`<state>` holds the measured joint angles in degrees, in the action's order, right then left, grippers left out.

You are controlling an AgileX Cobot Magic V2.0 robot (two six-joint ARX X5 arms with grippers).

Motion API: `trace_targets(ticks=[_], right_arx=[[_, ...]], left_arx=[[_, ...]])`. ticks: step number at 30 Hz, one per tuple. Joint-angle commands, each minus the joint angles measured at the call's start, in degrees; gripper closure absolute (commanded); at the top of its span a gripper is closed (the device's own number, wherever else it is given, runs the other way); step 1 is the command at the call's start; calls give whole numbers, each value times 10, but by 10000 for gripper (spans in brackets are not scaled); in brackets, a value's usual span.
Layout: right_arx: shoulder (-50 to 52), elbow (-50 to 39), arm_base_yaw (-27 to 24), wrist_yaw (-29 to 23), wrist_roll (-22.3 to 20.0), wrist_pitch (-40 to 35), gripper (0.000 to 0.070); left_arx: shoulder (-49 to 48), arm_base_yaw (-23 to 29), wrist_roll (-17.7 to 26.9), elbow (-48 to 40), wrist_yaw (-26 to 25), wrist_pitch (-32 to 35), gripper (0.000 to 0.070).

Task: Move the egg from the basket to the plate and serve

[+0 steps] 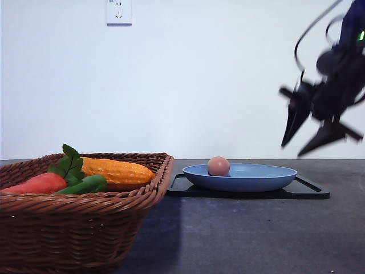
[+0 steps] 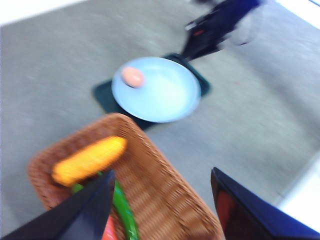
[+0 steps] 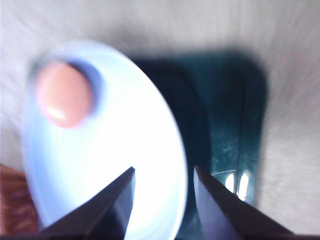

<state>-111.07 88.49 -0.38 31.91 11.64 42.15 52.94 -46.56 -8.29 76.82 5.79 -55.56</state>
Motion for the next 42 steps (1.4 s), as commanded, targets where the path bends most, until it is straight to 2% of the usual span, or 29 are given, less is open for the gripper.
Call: trace_targets(ticks=[1,5,9,11,16,21,26,32,39,42], right_arx=[[26,16,0,-18,-20,9,497],[89,16,7,-52,-39,48,586],[156,15,37,-78,-71,94,679],[186,14,59,-105,-82,112,699],[253,5,133,-198,-94,146,700],[333,-62,216,-277,-94,123,700],[429,-186,285,-342,-91,35,700],[543,-371,343,-397,-62,-135,700],[624,-566,374,-425,-25,-359,700],[629,-598,374,-425,-5,-400,700]], left_arx=[[13,-2,7,15,26,16,348],[36,4,17,15,79,28,433],[64,18,42,15,98,36,614],[77,27,57,15,98,43,689],[100,68,79,10,99,57,700],[85,128,78,-44,96,87,700],[28,171,70,-159,70,168,700],[-63,182,16,-314,51,293,700],[-146,180,-62,-448,14,411,700],[-153,180,-95,-459,11,418,700]])
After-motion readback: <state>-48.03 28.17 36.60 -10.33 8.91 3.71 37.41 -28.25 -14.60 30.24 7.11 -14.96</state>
